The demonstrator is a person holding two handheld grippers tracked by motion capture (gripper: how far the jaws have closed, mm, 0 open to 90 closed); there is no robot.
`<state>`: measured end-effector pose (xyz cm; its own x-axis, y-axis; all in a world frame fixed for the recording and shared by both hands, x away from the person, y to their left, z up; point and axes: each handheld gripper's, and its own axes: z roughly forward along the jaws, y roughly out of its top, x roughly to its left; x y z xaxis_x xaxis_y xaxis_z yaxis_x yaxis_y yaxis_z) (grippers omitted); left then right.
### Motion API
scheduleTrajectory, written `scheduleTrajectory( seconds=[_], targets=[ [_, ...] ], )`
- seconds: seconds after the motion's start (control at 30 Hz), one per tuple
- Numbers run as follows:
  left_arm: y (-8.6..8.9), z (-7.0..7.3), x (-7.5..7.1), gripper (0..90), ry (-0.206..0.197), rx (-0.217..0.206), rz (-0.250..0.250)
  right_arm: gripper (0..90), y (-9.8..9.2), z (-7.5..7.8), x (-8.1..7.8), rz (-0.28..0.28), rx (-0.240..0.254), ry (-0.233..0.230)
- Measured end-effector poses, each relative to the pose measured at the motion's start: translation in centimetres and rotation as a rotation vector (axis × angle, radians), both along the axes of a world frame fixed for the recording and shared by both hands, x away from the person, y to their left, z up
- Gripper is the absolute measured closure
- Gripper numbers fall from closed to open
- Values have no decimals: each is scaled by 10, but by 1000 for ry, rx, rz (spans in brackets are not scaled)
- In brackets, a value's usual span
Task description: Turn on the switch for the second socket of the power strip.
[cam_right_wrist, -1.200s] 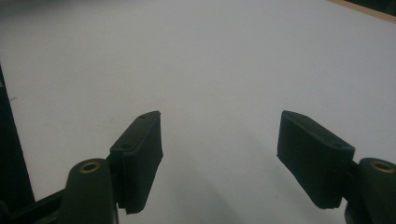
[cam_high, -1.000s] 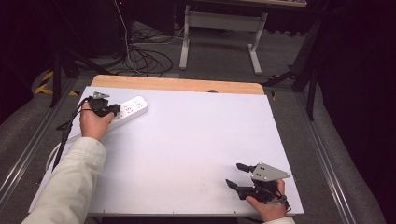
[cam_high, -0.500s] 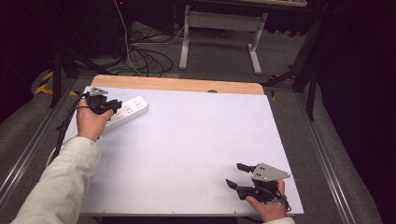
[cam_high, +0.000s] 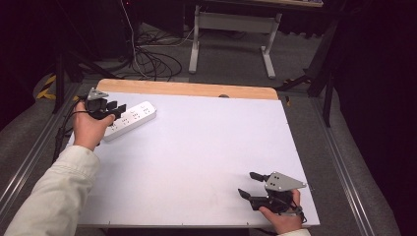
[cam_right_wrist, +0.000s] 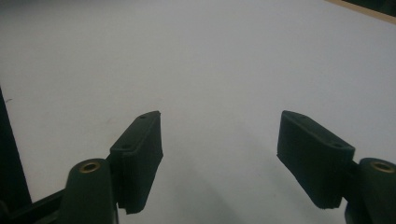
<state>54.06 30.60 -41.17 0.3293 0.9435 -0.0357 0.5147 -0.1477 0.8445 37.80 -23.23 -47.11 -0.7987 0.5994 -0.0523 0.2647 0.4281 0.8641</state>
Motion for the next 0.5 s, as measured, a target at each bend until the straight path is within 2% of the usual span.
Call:
scheduleTrajectory(
  seconds=[0.13,0.33,0.43,0.5],
  targets=[
    [1,11,-12,475,-38,8,-24,314,0,0,-1,1,0,1],
    [-1,24,-31,338,-54,-24,-80,314,0,1,-2,-1,-1,-6],
    [-3,29,-39,326,-53,-51,-112,314,1,1,-2,0,-3,-6],
    [-6,33,-47,315,-70,-60,-129,314,0,1,-2,-4,-7,-7]
  ],
)
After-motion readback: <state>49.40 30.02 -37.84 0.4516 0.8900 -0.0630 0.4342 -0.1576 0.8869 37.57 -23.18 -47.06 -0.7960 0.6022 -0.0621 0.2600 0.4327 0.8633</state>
